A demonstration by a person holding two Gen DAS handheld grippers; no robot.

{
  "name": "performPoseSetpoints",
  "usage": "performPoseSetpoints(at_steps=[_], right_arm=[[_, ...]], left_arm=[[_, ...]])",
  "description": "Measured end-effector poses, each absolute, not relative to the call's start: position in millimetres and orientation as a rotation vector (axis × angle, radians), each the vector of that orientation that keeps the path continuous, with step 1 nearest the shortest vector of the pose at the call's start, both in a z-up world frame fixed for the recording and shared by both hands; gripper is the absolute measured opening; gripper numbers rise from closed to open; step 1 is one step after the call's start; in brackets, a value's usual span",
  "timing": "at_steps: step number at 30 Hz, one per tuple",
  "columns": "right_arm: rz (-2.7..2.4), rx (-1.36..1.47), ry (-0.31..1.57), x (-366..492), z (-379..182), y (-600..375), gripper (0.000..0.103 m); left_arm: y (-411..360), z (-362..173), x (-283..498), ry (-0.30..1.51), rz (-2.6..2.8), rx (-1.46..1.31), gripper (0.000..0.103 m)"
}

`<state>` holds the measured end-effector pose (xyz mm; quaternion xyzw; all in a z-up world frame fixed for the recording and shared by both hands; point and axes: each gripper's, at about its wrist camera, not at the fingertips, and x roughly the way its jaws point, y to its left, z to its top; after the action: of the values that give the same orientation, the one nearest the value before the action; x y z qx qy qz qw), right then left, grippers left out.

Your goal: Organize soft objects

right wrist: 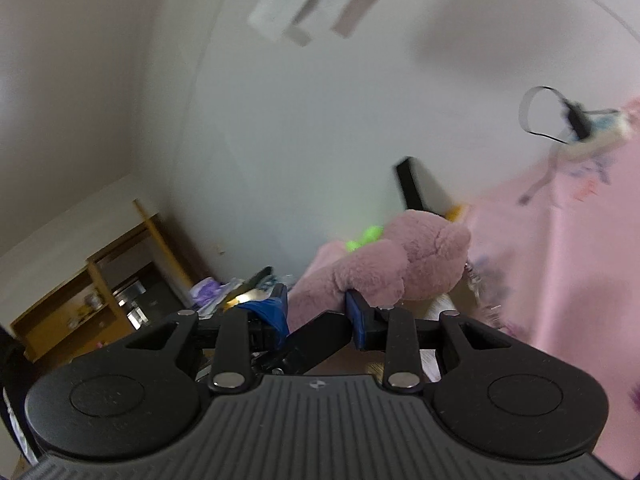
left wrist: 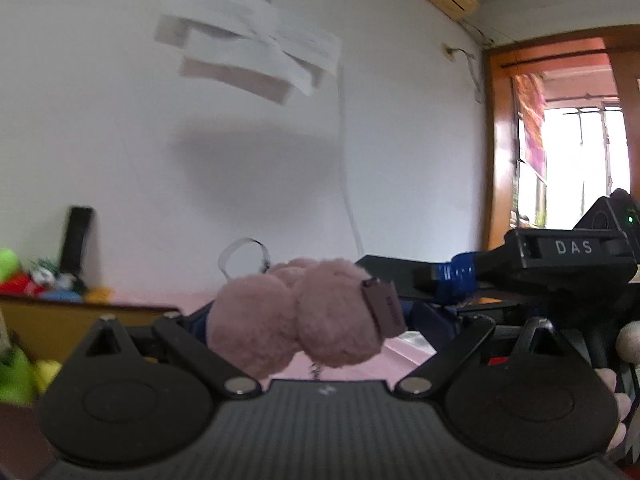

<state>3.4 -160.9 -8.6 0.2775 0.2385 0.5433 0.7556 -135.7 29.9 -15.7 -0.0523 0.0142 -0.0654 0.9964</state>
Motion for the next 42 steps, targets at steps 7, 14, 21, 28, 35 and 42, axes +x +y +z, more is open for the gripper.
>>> performPoseSetpoints(at_steps=[7,14,21,28,35,42], right_arm=[[1.304,0.586,0.550,43,-5,-77,0.015],[1.303,0.520,0.610,63,-27,-7,0.015],[1.205,0.400,0.687,59,-46,33,0.017],[1.147,0.448,0.698,49,-48,14,0.017],[1.054,0.445,0.662,25,-23,-9,0.017],[0.934,0.384,0.656,-2,-13,-26,0.017]], left_arm=[[100,-7,-132,0.020,-0.004,-0.099,0.094],[164,-30,-114,0.102,0.097,-0.116,0.093],[178,-49,-99,0.201,0.142,-0.050,0.092],[178,-59,-110,0.260,0.217,-0.048,0.093],[152,-40,-128,0.290,0.302,-0.030,0.093],[123,-25,-146,0.313,0.353,-0.029,0.093]])
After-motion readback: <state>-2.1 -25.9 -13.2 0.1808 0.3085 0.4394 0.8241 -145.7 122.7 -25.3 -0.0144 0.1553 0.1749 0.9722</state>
